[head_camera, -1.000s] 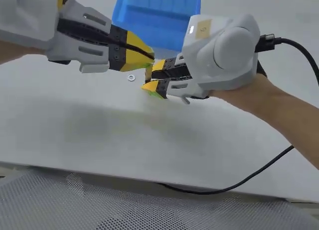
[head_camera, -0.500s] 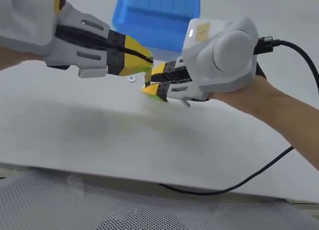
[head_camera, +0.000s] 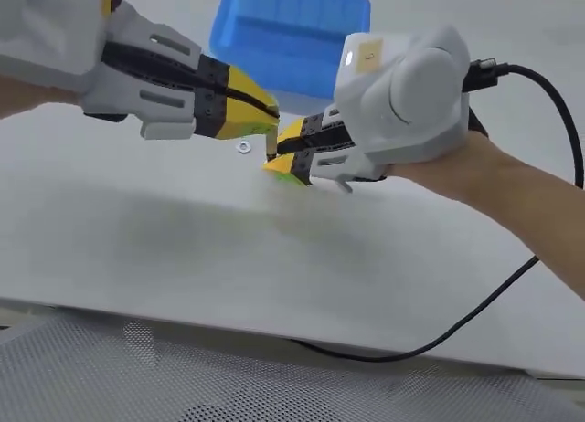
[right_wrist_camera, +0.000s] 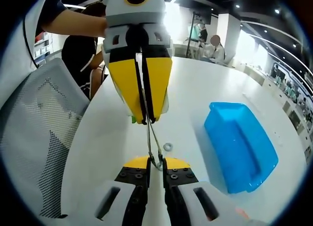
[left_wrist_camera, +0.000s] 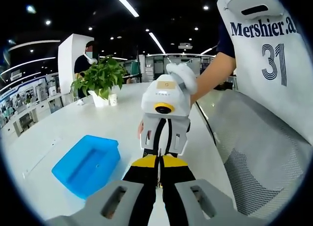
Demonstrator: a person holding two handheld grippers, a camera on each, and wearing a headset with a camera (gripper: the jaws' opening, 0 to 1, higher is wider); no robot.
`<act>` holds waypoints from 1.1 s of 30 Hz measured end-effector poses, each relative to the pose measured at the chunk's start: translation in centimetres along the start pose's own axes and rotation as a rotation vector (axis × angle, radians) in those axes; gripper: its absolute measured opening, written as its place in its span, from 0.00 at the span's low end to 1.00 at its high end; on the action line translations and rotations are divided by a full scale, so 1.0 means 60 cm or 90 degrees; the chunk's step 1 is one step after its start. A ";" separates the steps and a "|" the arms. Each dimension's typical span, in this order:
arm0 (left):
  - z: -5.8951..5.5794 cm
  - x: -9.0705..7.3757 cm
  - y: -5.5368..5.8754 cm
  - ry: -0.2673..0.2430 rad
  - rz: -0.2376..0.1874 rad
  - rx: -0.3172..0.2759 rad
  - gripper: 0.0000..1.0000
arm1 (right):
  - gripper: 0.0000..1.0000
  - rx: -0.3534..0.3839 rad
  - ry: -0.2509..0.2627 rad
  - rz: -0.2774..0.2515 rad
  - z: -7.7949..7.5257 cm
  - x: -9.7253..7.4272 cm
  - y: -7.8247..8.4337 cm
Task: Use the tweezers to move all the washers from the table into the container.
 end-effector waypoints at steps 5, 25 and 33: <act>0.004 0.002 0.001 0.013 0.006 0.003 0.04 | 0.11 0.002 -0.003 0.000 -0.001 0.002 0.002; 0.020 -0.012 -0.009 0.014 0.011 0.017 0.04 | 0.09 -0.003 0.012 -0.012 -0.008 -0.018 -0.013; 0.034 -0.025 -0.028 -0.001 0.007 0.035 0.04 | 0.09 -0.013 0.037 -0.013 -0.028 -0.044 -0.021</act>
Point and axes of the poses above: the centre of the closed fingertips' face, and the gripper's own axes: x roughly forward along the fingers, z roughly to its left, y roughly out of its underside, the point moved 1 cm from there along -x, roughly backward along the fingers, and after that the axes turned 14 degrees about z, right-handed, at the moved point
